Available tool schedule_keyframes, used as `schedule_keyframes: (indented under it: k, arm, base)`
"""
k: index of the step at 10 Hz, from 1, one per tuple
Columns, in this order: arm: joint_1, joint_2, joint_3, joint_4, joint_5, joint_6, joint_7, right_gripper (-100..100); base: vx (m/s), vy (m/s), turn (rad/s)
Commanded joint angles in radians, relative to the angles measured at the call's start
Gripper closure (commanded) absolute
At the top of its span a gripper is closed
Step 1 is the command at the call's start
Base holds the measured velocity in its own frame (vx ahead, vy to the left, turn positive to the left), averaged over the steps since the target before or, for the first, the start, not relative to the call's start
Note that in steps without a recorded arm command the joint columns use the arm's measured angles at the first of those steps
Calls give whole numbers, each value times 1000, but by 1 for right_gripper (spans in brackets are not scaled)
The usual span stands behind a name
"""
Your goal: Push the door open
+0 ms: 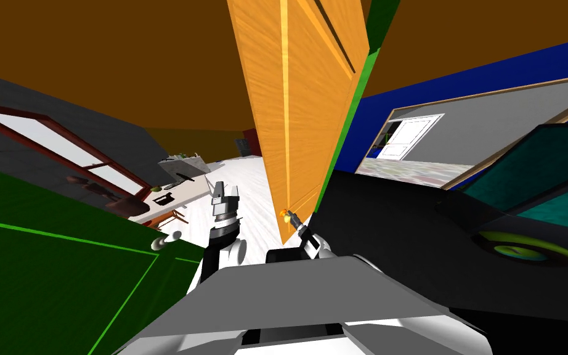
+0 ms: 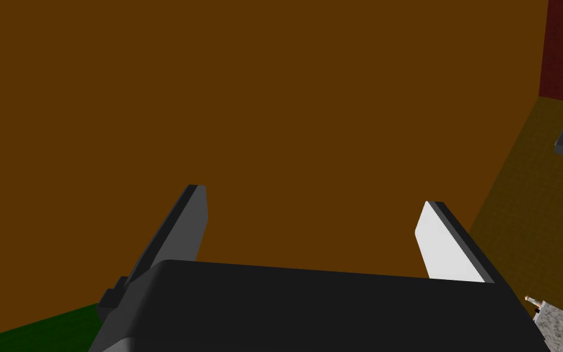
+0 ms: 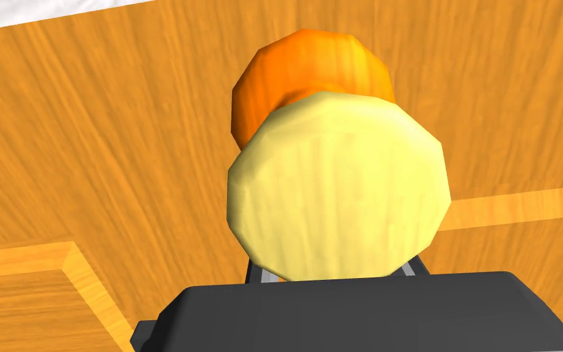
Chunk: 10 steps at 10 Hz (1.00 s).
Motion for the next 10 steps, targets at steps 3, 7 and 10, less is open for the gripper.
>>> schedule_keyframes:
  k: [3,7,10]
  arm:
    - [-8,3,19,-7,-36,0,-92,100]
    - [-14,7,37,0,-69,2,-175,100]
    - [-21,11,54,7,-101,4,-256,100]
  base:
    - [46,45,-55]
    - [32,41,-33]
    - [32,37,-40]
